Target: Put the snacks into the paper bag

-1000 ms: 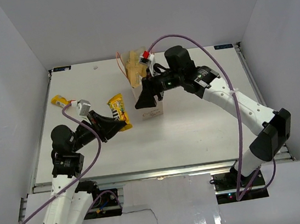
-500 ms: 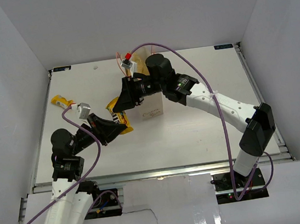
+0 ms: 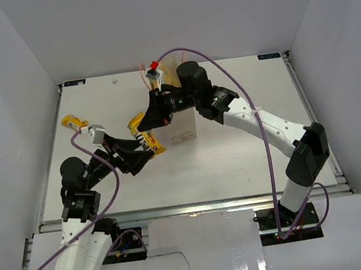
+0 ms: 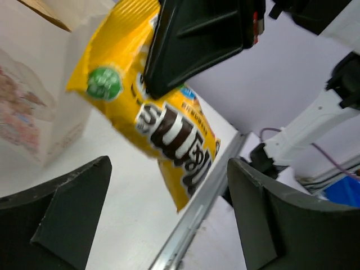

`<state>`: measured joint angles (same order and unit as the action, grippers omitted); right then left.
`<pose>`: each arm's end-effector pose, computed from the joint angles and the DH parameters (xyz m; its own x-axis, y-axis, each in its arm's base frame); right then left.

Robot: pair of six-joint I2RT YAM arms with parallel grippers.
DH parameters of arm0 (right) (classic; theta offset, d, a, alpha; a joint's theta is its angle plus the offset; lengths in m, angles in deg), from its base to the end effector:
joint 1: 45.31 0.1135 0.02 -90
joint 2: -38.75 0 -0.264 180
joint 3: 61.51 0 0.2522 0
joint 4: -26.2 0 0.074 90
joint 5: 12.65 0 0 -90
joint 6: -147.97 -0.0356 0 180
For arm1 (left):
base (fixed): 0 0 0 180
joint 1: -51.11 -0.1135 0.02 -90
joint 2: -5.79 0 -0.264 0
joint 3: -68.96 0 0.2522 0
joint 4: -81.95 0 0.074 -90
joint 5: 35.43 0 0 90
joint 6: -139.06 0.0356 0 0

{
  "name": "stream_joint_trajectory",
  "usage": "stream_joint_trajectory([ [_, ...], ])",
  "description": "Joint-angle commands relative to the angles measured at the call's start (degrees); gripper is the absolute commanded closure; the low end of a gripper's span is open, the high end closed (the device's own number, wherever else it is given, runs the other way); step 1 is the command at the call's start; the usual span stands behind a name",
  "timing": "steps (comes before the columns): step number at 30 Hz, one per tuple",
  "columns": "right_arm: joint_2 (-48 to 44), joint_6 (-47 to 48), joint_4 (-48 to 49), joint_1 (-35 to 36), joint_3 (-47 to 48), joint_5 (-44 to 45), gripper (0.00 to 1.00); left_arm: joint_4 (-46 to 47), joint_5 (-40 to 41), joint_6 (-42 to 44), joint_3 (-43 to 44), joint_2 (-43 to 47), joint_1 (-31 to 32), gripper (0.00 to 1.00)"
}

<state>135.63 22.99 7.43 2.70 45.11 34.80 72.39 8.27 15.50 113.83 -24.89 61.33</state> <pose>0.2492 0.3128 0.4025 -0.6561 -0.0976 -0.7484 -0.7545 0.0640 0.6531 0.1290 -0.0494 0.3180 -0.3936 -0.3171 -0.8628 0.7370 0.4521 -0.5024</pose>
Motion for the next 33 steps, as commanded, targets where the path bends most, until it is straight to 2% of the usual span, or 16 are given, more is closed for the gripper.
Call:
stream_joint_trajectory([
  [1, 0.2, 10.9, 2.2, -4.4, 9.1, -4.4, 0.92, -3.4, 9.4, 3.5, 5.2, 2.0, -0.1, 0.02],
  [3, 1.2, 16.5, -1.6, -7.6, 14.7, 0.2, 0.92, -5.9, 12.5, 5.1, 6.8, 2.2, -0.1, 0.02],
  [4, 2.2, 22.0, -5.0, -8.5, 19.7, 2.4, 0.92, -8.7, 17.3, 5.8, 7.6, 1.7, 0.0, 0.02],
  [7, 3.8, 29.8, -7.8, -11.0, 25.3, 13.6, 0.92, -13.2, 23.6, 6.8, 10.1, -0.6, -0.1, 0.02],
  [8, 3.8, 31.0, -7.7, -11.4, 26.7, 20.1, 0.92, -14.1, 24.7, 6.7, 10.5, -1.4, 0.0, 0.02],
  [11, 3.8, 34.7, -3.5, -11.5, 24.5, 32.6, 0.92, -15.4, 25.5, 6.1, 11.1, -4.4, 0.0, 0.02],
  [13, 3.6, 38.5, 3.7, -11.5, 21.2, 37.3, 0.92, -15.5, 25.8, 5.7, 11.2, -6.0, 0.0, 0.02],
  [14, 3.9, 39.3, 4.3, -11.5, 20.1, 40.6, 0.92, -15.5, 26.5, 5.4, 11.2, -6.2, -0.1, 0.02],
  [18, 9.0, 40.9, 8.3, -11.4, 21.7, 48.1, 0.92, -18.3, 32.3, 4.3, 11.6, -6.6, -0.1, 0.02],
  [21, 10.3, 42.9, 14.4, -10.6, 18.8, 53.9, 0.92, -21.7, 38.5, 2.1, 12.3, -6.2, 0.0, 0.02],
  [24, 11.5, 46.0, 19.5, -9.9, 16.1, 57.0, 0.89, -22.6, 40.4, 0.4, 11.5, -5.3, -0.1, 0.02],
  [28, 12.3, 47.8, 20.9, -9.3, 14.0, 59.8, 0.86, -22.8, 41.8, -0.8, 10.5, -4.3, 0.0, 0.02],
  [31, 12.2, 48.4, 20.8, -9.2, 12.4, 60.4, 0.76, -23.0, 42.9, -1.0, 10.5, -4.6, 0.0, 0.02],
  [32, 12.2, 48.5, 20.6, -9.2, 12.3, 60.4, 0.66, -22.9, 43.3, -1.0, 10.5, -4.7, 0.0, 0.02],
  [33, 12.1, 48.4, 19.9, -9.2, 12.2, 60.2, 0.61, -23.1, 44.2, -1.0, 10.7, -5.8, -0.1, 0.02],
])
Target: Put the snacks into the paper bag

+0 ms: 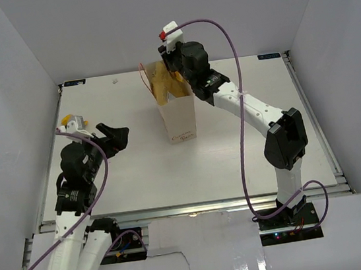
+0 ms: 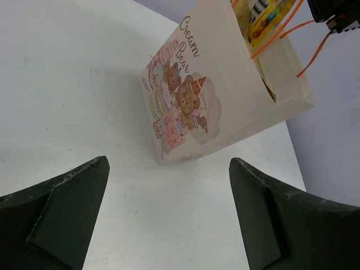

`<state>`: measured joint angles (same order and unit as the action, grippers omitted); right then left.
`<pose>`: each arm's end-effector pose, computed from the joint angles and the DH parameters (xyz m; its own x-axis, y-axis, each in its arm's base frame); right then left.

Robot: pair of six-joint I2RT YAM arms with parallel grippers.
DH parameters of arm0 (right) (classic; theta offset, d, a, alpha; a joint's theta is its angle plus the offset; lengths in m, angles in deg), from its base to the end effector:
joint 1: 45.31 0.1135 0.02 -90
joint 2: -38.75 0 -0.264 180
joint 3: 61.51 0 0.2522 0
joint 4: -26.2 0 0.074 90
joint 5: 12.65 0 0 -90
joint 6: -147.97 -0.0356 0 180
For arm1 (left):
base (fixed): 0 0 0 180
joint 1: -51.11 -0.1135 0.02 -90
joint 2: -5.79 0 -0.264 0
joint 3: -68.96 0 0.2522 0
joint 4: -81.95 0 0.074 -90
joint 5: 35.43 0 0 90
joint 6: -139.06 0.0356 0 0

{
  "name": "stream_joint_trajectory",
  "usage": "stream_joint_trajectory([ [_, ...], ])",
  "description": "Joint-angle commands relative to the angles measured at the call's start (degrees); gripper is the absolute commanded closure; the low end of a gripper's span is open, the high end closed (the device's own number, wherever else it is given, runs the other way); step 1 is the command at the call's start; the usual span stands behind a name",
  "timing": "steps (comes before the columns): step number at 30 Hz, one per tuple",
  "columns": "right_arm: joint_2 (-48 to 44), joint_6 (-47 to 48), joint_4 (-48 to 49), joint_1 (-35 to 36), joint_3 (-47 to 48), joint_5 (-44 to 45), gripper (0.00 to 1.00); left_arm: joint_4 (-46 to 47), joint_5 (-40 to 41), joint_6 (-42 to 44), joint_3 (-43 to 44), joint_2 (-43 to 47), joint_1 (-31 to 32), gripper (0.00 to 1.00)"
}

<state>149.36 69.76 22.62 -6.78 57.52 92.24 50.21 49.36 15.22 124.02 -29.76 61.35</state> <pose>0.3737 0.2859 0.4067 0.1467 -0.1356 -0.9798 -0.3797 0.9069 -0.1824 0.1469 -0.0298 0.3280 -0.3204 -0.5057 -0.8010 0.1035 0.8219 -0.5602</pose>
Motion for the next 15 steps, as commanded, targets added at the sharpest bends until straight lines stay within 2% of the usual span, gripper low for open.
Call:
stream_joint_trajectory([
  [1, -2.1, 1.5, 4.2, 0.2, -0.3, 2.5, 0.56, -1.4, 4.1, -1.0, 1.5, -2.0, 0.0, 0.02],
  [2, -2.4, 1.2, 3.9, 0.2, -0.2, 2.2, 0.48, -3.5, 5.2, -1.5, 2.4, -3.3, -0.1, 0.02],
  [4, -3.7, 0.4, 2.7, 0.2, 0.1, 0.5, 0.40, -5.4, 8.0, -2.5, 5.3, -9.0, -0.6, 0.02],
  [7, -5.3, -1.2, -1.0, 0.1, 2.5, -2.6, 0.34, -5.5, 6.3, -4.2, 8.1, -17.7, -2.4, 0.02],
  [8, -5.8, -1.6, -2.2, 0.1, 4.3, -3.7, 0.31, -5.2, 5.3, -4.8, 10.0, -20.0, -5.6, 0.02],
  [9, -6.5, -1.3, -3.5, -0.3, 4.9, -8.4, 0.28, -4.9, 2.4, -5.7, 10.7, -22.3, -8.1, 0.02],
  [10, -8.4, -0.5, -6.4, -0.8, 5.4, -12.7, 0.26, -4.1, -3.6, -7.5, 11.1, -27.0, -15.0, 0.03],
  [11, -9.7, 0.2, -7.5, -1.4, 5.2, -18.1, 0.22, -2.5, -6.4, -8.9, 11.6, -29.3, -17.9, 0.05],
  [12, -10.9, 1.0, -8.8, -3.3, 4.7, -30.1, 0.20, -1.9, -8.1, -10.3, 12.0, -31.6, -20.6, 0.09],
  [13, -13.5, 3.7, -12.2, -4.3, 4.1, -36.7, 0.15, -1.1, -9.2, -12.5, 12.6, -36.3, -24.4, 0.10],
  [15, -15.7, 6.3, -15.6, -6.2, 2.0, -47.1, 0.10, -1.5, -7.7, -14.2, 16.0, -41.2, -26.8, 0.11],
])
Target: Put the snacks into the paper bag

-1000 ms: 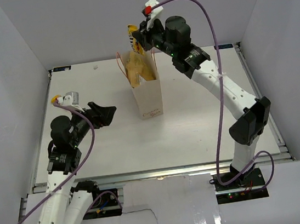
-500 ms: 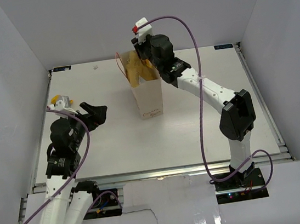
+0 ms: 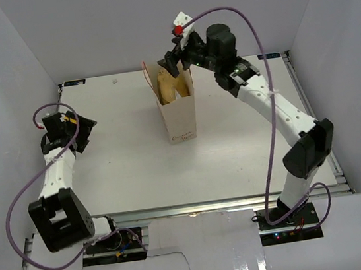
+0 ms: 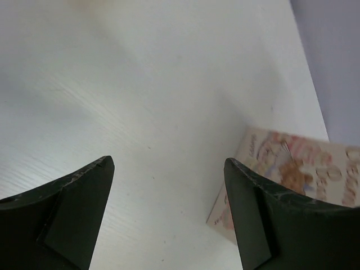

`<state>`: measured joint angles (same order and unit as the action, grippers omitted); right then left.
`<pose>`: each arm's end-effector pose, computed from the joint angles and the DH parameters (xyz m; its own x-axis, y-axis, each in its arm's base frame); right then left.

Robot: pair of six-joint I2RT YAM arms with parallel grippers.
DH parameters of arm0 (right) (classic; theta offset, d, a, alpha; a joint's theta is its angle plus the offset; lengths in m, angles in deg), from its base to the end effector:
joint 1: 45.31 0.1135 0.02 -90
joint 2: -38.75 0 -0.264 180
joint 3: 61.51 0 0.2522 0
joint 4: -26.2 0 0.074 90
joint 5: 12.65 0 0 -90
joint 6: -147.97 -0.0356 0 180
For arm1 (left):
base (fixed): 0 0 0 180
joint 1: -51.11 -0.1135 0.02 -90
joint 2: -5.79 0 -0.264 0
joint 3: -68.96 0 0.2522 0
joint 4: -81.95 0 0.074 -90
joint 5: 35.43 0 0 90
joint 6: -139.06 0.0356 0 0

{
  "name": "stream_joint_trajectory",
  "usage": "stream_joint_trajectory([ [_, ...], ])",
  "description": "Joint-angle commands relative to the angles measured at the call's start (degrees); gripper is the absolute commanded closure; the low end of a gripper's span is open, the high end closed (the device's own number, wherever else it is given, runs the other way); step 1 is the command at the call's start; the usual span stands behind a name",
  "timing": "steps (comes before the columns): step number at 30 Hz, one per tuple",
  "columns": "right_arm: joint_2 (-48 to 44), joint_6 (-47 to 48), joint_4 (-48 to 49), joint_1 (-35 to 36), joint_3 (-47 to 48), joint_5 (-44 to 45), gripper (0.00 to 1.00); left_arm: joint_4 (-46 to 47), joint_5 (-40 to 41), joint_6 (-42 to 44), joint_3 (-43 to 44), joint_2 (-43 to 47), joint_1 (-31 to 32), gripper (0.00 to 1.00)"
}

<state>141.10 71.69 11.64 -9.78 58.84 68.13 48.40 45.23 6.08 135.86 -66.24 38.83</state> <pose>0.3428 0.2518 0.4559 0.2144 -0.1346 -0.9674 -0.6721 0.6984 -0.2461 0.2699 0.0528 0.2739 -0.3881 -0.7729 -0.5020 -0.4793 0.6345 -0.6064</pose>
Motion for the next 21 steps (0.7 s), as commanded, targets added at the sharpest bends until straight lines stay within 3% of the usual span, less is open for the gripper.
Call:
stream_joint_trajectory([
  [1, -9.2, 5.7, -6.7, -3.6, 0.0, -24.9, 0.09, 0.0, -2.9, -5.4, 5.7, -7.2, -5.8, 0.11],
  [4, -13.7, 8.8, -12.2, -6.3, -6.2, -28.7, 0.09, 0.1, 1.2, -3.7, 11.9, -16.4, -7.2, 0.10],
  [9, -20.9, 9.0, -12.8, -13.9, -22.1, -32.9, 0.08, 1.5, 8.5, -2.9, 20.2, -29.7, -9.0, 0.10],
  [13, -25.3, 8.0, -12.8, -19.6, -28.9, -35.2, 0.09, -0.6, 12.9, -0.6, 30.8, -39.4, -9.3, 0.11],
  [16, -26.8, 6.8, -12.7, -23.6, -31.6, -36.8, 0.09, -4.1, 14.8, 0.3, 36.3, -46.3, -9.3, 0.12],
  [21, -26.7, 5.3, -12.8, -26.8, -32.6, -38.2, 0.11, -4.3, 13.5, 2.4, 42.7, -51.8, -9.3, 0.23],
])
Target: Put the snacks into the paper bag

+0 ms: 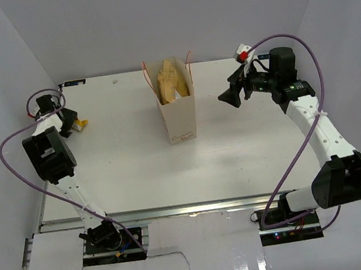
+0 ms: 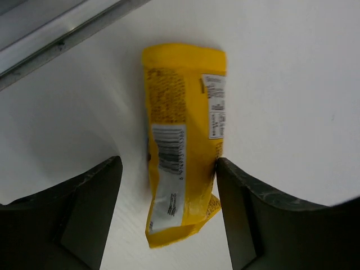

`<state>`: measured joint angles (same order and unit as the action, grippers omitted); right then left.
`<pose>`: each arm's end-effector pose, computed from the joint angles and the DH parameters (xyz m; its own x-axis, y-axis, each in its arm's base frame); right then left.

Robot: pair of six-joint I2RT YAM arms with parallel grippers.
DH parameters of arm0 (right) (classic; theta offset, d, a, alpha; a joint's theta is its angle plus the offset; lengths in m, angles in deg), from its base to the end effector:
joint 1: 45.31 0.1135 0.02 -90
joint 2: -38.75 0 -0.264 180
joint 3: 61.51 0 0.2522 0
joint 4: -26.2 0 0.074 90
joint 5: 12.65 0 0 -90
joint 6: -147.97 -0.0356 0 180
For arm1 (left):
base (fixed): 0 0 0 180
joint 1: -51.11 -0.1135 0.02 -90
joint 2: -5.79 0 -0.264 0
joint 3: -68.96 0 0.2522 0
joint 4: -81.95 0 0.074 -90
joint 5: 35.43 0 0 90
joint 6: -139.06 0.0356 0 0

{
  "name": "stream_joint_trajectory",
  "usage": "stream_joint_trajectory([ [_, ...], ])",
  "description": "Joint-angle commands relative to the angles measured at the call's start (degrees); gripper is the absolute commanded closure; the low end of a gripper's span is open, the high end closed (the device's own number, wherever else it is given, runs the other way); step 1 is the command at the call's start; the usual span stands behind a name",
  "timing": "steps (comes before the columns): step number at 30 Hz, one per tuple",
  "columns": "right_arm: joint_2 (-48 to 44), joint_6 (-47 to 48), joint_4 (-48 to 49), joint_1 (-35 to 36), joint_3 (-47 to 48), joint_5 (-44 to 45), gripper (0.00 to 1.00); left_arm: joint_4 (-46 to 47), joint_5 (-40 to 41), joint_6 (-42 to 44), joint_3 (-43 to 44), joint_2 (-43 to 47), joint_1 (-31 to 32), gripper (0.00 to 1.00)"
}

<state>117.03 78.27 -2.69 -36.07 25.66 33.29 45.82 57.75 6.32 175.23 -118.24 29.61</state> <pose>0.3011 0.0741 0.3769 -0.0528 -0.2612 -0.9638 -0.8303 0.5478 -0.1029 0.4389 0.1750 0.1669 -0.2831 -0.8398 -0.4632 -0.8012 0.4725 -0.3671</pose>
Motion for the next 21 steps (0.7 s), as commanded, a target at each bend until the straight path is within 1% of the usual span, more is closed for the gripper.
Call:
stream_joint_trajectory([
  [1, -2.4, -1.7, 1.6, -0.7, 0.9, -3.9, 0.12, -1.7, -0.4, 3.0, 4.5, -1.2, -0.1, 0.26],
  [2, -2.0, -1.9, 1.6, -0.8, 1.0, -4.2, 0.12, -1.7, -1.0, 3.3, 4.9, -1.6, -0.1, 0.33],
  [5, -1.3, -2.5, 1.7, -0.8, 2.3, -5.5, 0.13, -1.5, -1.8, 3.7, 4.3, -1.3, -0.1, 0.41],
  [6, -0.9, -2.5, 1.7, -0.8, 2.6, -5.8, 0.13, -1.4, -1.9, 4.0, 3.3, -0.9, -0.1, 0.47],
  [8, -0.3, -2.4, 1.6, -0.8, 3.8, -6.9, 0.13, 0.1, -2.9, 5.0, 1.6, 1.1, -0.1, 0.51],
  [10, 0.2, -2.5, 1.6, -0.8, 4.5, -8.2, 0.13, 2.1, -3.7, 5.8, -1.9, 3.0, -0.1, 0.55],
  [11, 0.4, -2.4, 1.6, -0.8, 4.8, -10.2, 0.13, 3.1, -6.5, 6.8, -3.5, 5.4, -0.1, 0.57],
  [13, 1.0, -2.6, 1.4, -0.8, 5.9, -12.4, 0.14, 7.1, -9.0, 7.7, -9.3, 8.4, -0.1, 0.59],
  [14, 1.2, -2.7, 1.4, -0.7, 6.2, -15.2, 0.14, 9.2, -10.8, 8.2, -12.0, 10.2, -0.1, 0.60],
  [15, 1.3, -3.3, 1.8, -0.6, 6.7, -16.5, 0.14, 13.5, -14.6, 8.7, -14.8, 14.3, 0.0, 0.61],
  [16, 1.5, -3.5, 1.8, -0.4, 6.9, -17.8, 0.14, 15.8, -17.1, 9.1, -20.6, 16.5, 0.0, 0.62],
  [17, 1.6, -3.5, 1.6, 0.3, 7.1, -20.3, 0.14, 18.2, -20.2, 9.4, -23.6, 18.7, 0.0, 0.62],
  [18, 2.0, -2.3, -0.3, 0.7, 7.4, -21.5, 0.14, 20.5, -27.2, 10.2, -26.6, 23.3, 0.1, 0.63],
  [19, 2.1, -1.0, -2.2, 1.3, 8.7, -22.6, 0.14, 26.9, -31.8, 10.8, -33.1, 25.8, 0.2, 0.63],
  [20, 2.2, 0.5, -4.1, 2.7, 9.3, -25.7, 0.14, 29.9, -36.2, 11.5, -36.4, 28.5, 0.6, 0.64],
  [21, 2.3, 3.2, -5.8, 3.6, 9.8, -27.1, 0.15, 33.0, -41.7, 13.1, -39.3, 34.1, 2.0, 0.64],
])
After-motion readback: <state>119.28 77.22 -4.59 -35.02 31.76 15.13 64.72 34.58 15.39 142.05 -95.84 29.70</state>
